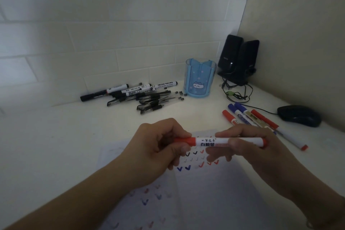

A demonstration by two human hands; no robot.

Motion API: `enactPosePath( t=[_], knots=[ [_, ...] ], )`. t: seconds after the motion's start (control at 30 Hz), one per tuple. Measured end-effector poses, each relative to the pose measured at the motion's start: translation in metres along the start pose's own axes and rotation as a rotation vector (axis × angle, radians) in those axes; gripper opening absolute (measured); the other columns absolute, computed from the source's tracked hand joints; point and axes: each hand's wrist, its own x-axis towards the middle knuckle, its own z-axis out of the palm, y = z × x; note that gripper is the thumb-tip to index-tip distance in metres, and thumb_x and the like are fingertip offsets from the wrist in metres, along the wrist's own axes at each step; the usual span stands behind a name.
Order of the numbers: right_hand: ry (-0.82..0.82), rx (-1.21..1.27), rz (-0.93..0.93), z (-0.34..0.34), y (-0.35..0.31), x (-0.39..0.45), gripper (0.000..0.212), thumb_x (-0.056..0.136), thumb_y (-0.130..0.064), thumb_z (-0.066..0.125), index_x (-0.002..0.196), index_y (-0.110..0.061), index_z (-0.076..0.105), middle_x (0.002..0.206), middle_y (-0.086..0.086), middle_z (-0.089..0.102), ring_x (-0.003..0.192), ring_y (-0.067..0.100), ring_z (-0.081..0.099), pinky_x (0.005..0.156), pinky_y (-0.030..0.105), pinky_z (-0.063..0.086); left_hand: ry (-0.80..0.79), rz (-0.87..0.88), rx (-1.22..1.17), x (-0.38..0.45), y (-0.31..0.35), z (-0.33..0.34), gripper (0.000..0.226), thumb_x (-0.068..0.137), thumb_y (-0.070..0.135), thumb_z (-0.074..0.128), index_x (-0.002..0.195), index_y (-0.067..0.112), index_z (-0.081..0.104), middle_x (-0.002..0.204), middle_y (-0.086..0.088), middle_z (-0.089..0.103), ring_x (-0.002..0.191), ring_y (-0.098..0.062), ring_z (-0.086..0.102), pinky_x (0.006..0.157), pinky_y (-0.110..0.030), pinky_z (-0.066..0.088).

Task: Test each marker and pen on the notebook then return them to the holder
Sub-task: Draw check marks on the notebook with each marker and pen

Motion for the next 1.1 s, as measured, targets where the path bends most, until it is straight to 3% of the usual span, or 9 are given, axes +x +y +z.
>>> enactPosePath(
  t=[0.3, 0.4, 0.5, 0.6, 0.67, 0.77, 0.87, 0.97, 1.1],
  knots=[
    [0.086, -0.059, -0.015, 0.005, 0.009, 0.000, 0.035, 0.067, -0.052, 0.056, 0.088, -0.030, 0.072, 0.089, -0.001, 0.074, 0.069, 0.023, 0.062, 0.062, 0.022, 0.053, 0.034, 0.010, 0.081, -0.001, 0.003, -0.004, 0.014, 0.080, 0.016, 0.065, 0.088, 0.027, 0.064, 0.064, 0.001, 0.066, 0.049, -0.012, 0.060, 0.050, -0.022, 0.049],
    [0.035, -0.014, -0.017, 0.005, 0.010, 0.000, 0.034, 0.069, -0.050, 0.059, 0.088, -0.025, 0.072, 0.094, 0.002, 0.074, 0.076, 0.031, 0.065, 0.060, 0.025, 0.053, 0.017, 0.063, 0.134, -0.002, 0.005, -0.003, 0.012, 0.082, 0.023, 0.067, 0.089, 0.032, 0.064, 0.067, 0.009, 0.067, 0.050, -0.011, 0.061, 0.051, -0.020, 0.048],
    [-0.031, 0.069, -0.030, 0.001, 0.002, 0.000, 0.030, 0.073, -0.043, 0.059, 0.086, -0.019, 0.071, 0.089, 0.003, 0.075, 0.079, 0.022, 0.071, 0.058, 0.021, 0.052, 0.022, 0.115, 0.145, -0.001, 0.008, -0.002, 0.010, 0.081, 0.029, 0.065, 0.091, 0.033, 0.064, 0.068, 0.010, 0.067, 0.050, -0.011, 0.061, 0.050, -0.021, 0.049],
    [0.085, -0.239, -0.177, -0.003, -0.002, 0.001, 0.031, 0.071, -0.052, 0.061, 0.090, -0.030, 0.070, 0.082, -0.016, 0.072, 0.071, 0.003, 0.067, 0.058, 0.012, 0.051, 0.057, 0.124, 0.289, 0.004, 0.005, -0.004, 0.014, 0.080, 0.033, 0.067, 0.093, 0.034, 0.061, 0.075, 0.016, 0.067, 0.059, -0.007, 0.063, 0.053, -0.021, 0.051],
    [0.207, -0.451, -0.263, -0.004, 0.003, 0.002, 0.027, 0.071, -0.054, 0.061, 0.088, -0.035, 0.068, 0.084, -0.018, 0.068, 0.074, 0.001, 0.063, 0.061, 0.009, 0.050, 0.091, 0.128, 0.411, 0.005, 0.001, -0.007, 0.017, 0.079, 0.034, 0.065, 0.095, 0.036, 0.058, 0.082, 0.021, 0.066, 0.067, -0.004, 0.063, 0.057, -0.016, 0.050],
    [0.212, -0.684, -0.370, -0.004, 0.014, 0.003, 0.034, 0.074, -0.058, 0.059, 0.091, -0.030, 0.069, 0.084, -0.019, 0.067, 0.083, -0.002, 0.058, 0.072, 0.005, 0.046, 0.075, 0.141, 0.528, 0.005, -0.005, -0.010, 0.017, 0.080, 0.036, 0.063, 0.096, 0.036, 0.056, 0.079, 0.033, 0.062, 0.071, 0.001, 0.060, 0.059, -0.011, 0.047],
    [0.232, -0.784, -0.303, -0.005, 0.020, 0.005, 0.024, 0.071, -0.043, 0.068, 0.089, -0.028, 0.071, 0.083, -0.013, 0.068, 0.075, 0.000, 0.059, 0.063, 0.009, 0.047, 0.069, 0.122, 0.565, 0.005, -0.008, -0.011, 0.020, 0.081, 0.047, 0.057, 0.098, 0.038, 0.054, 0.078, 0.028, 0.062, 0.075, -0.001, 0.060, 0.059, -0.014, 0.048],
    [0.396, -0.873, -0.197, -0.010, 0.021, 0.007, 0.014, 0.070, -0.040, 0.065, 0.083, -0.036, 0.060, 0.078, -0.012, 0.061, 0.073, 0.004, 0.056, 0.063, 0.022, 0.048, 0.136, 0.098, 0.740, 0.010, -0.013, -0.023, 0.031, 0.081, 0.058, 0.050, 0.104, 0.039, 0.055, 0.091, 0.026, 0.059, 0.084, 0.002, 0.055, 0.072, -0.015, 0.045],
    [0.521, -0.935, 0.069, -0.031, 0.031, 0.009, 0.015, 0.078, -0.042, 0.066, 0.076, -0.038, 0.052, 0.079, -0.008, 0.058, 0.071, 0.008, 0.054, 0.065, 0.032, 0.049, 0.336, -0.066, 0.938, 0.017, -0.036, -0.064, 0.033, 0.085, 0.041, 0.063, 0.113, 0.024, 0.060, 0.110, 0.007, 0.061, 0.103, -0.016, 0.055, 0.086, -0.029, 0.042]
  ],
)
